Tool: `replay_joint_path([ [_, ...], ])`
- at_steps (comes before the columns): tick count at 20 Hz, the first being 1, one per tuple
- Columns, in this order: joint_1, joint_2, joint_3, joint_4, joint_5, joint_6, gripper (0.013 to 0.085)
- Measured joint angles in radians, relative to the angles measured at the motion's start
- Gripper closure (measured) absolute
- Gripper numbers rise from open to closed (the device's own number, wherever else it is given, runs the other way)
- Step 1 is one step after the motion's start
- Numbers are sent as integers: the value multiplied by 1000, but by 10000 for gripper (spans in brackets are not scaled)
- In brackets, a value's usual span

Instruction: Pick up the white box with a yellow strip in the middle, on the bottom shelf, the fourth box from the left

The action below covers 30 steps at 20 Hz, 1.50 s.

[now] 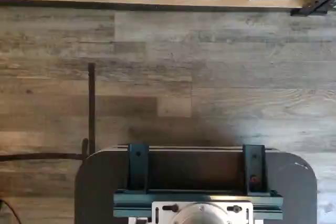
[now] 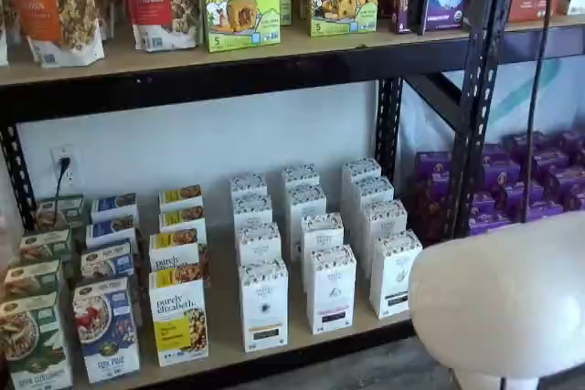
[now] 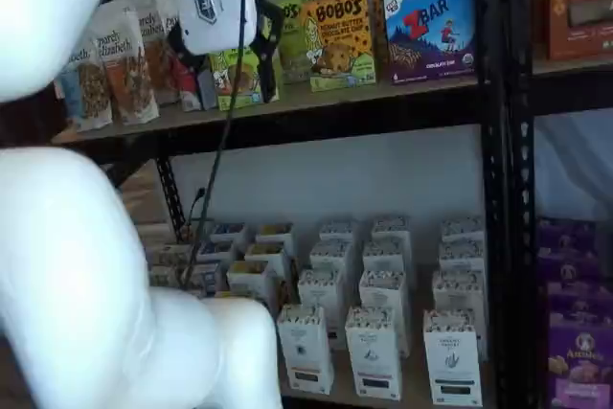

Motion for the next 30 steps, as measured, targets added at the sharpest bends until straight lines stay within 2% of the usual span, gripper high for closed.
replay_joint_path([
  [1,19,4,-4,-21,8,9,130],
  [2,80,18,-14,-85,29,36,130],
  [3,104,24,-19,-115,40,49,130],
  [4,106,25,-19,-121,41,50,130],
  [8,96,24,-10,-117,21,46,130],
  [14,67,11,36,-84,-58,36,130],
  [18,85,9,78,-96,-114,53,130],
  [22,80,8,129,-77,-171,57,130],
  [27,97,-5,207,-85,-263,77,130],
  [30,96,-11,254,-71,-316,81,130],
])
